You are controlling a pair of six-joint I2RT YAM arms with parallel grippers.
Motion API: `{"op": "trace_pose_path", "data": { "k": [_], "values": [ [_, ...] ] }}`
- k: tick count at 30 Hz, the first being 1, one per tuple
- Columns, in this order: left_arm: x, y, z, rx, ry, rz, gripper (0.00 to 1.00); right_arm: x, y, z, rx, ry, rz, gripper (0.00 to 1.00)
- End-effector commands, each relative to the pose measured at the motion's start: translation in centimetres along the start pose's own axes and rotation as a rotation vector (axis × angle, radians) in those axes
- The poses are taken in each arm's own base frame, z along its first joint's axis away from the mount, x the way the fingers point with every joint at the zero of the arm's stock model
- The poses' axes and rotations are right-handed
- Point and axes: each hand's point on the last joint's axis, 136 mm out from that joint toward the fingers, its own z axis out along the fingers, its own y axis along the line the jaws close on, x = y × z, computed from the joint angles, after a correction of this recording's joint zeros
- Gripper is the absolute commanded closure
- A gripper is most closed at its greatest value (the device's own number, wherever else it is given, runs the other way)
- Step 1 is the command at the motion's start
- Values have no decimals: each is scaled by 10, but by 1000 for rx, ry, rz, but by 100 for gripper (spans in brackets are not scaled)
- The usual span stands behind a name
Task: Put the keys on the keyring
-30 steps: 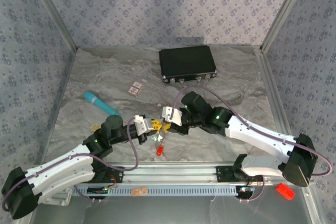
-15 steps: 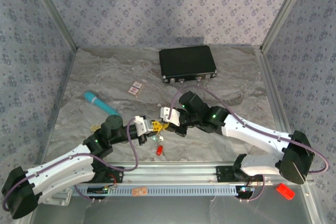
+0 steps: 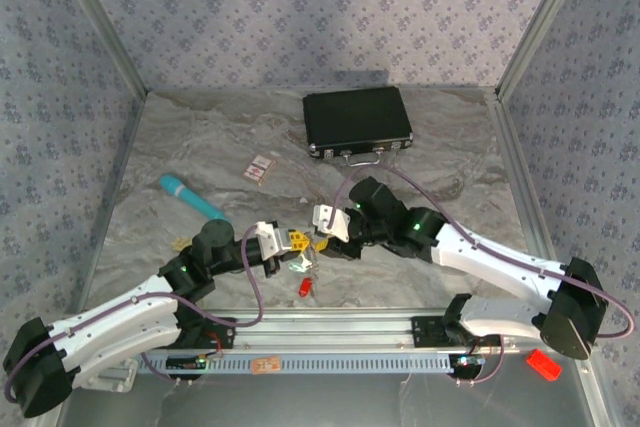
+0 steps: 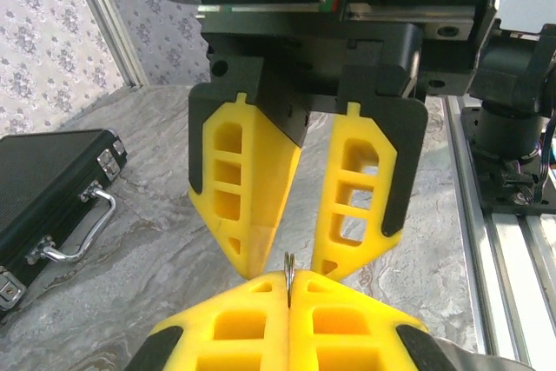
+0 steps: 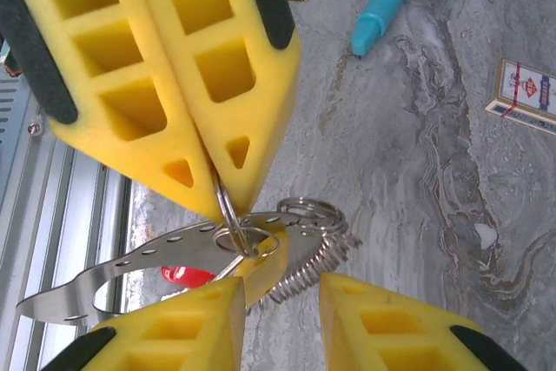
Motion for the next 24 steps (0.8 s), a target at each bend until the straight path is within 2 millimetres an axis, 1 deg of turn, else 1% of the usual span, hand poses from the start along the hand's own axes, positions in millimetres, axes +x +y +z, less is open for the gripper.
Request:
{"op": "trace_pose_path", "data": {
  "k": [1, 5, 8, 11, 14, 19, 24],
  "values": [
    [-25, 5, -4, -27, -90, 33, 100, -1, 6, 2, -8, -22, 19, 68],
    [-25, 6, -4, -38, -89, 32, 100, -2, 8, 4, -2, -40, 25, 65],
    [-25, 6, -4, -39, -95, 34, 100, -1, 8, 8, -1, -46, 34, 64],
    [-25, 6, -4, -39, -96, 31, 100, -5, 6, 13, 1, -65, 32, 64],
    [-26, 6, -5, -40, -99, 29, 100, -5, 2, 19, 16, -64, 34, 65],
    [-25, 7, -7, -49, -98, 32, 100, -2, -2, 22, 27, -45, 36, 73],
    [-23, 7, -7, -53, -91, 30, 100, -1, -3, 19, 38, -38, 34, 85]
  ]
}}
